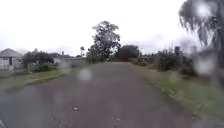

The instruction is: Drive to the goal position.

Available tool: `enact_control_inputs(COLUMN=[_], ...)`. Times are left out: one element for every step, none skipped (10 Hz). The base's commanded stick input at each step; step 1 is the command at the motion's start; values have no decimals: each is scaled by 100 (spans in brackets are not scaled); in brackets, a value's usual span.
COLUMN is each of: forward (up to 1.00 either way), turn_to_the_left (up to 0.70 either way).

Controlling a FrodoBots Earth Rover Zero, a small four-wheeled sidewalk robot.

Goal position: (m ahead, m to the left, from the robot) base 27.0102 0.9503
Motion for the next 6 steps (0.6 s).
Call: enact_control_inputs(forward=[100,100,100,100,100,100], turn_to_the_left=[0,0,0,0,0,0])
